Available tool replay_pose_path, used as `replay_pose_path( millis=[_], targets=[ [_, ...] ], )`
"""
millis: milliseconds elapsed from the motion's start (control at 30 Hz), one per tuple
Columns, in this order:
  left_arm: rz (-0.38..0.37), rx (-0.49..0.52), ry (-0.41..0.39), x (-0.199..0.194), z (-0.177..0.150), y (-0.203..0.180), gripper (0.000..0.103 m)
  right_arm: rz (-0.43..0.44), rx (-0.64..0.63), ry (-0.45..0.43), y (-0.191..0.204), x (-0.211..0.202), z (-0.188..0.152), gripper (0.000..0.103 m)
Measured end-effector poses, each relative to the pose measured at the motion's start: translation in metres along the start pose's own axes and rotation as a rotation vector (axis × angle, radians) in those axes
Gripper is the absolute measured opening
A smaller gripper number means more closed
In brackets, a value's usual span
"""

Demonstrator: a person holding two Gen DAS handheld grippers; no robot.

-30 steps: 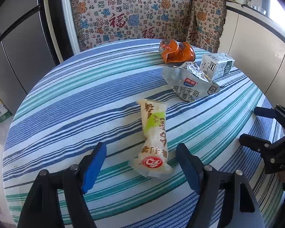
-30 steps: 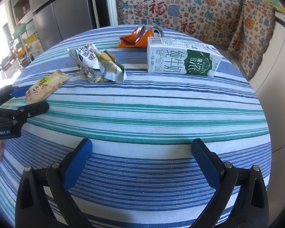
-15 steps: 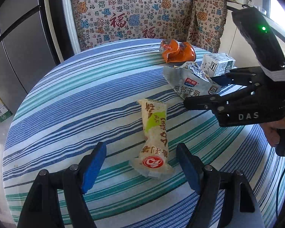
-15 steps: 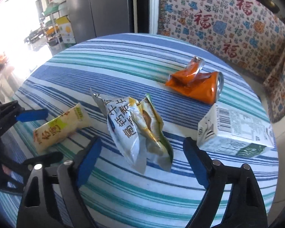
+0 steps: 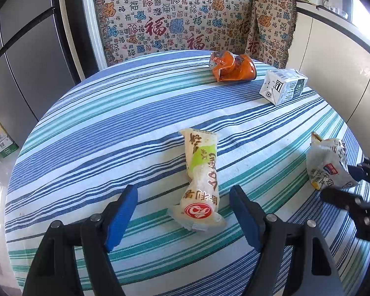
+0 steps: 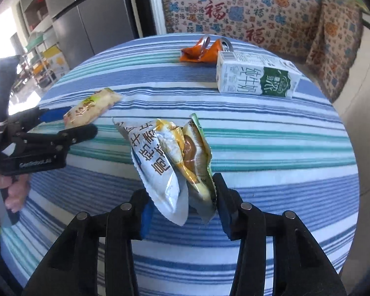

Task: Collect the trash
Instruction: 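Lift the silver wrapper with the right tool while the left tool holds the snack bar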

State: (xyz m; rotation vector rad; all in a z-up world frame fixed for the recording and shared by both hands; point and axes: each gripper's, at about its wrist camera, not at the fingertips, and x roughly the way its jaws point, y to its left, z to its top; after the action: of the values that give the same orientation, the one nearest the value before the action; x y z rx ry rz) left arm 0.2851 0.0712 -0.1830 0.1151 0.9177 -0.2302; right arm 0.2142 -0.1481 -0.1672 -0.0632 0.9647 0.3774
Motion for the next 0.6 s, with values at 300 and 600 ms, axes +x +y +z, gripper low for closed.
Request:
replay_pose_path(
  millis=[300,600],
  targets=[
    [-0.096,0.01,0.017,-0.02,0.003,0.006,0.078,0.022,-0.062,0.059,0.004,-0.022,0.014,0.074],
    [-0.068,0.04,0.111,-0.003,0.012,-0.003,0.022,-0.009,-0.15,0.167,0.021,0.005,0.038,0.025]
  ],
)
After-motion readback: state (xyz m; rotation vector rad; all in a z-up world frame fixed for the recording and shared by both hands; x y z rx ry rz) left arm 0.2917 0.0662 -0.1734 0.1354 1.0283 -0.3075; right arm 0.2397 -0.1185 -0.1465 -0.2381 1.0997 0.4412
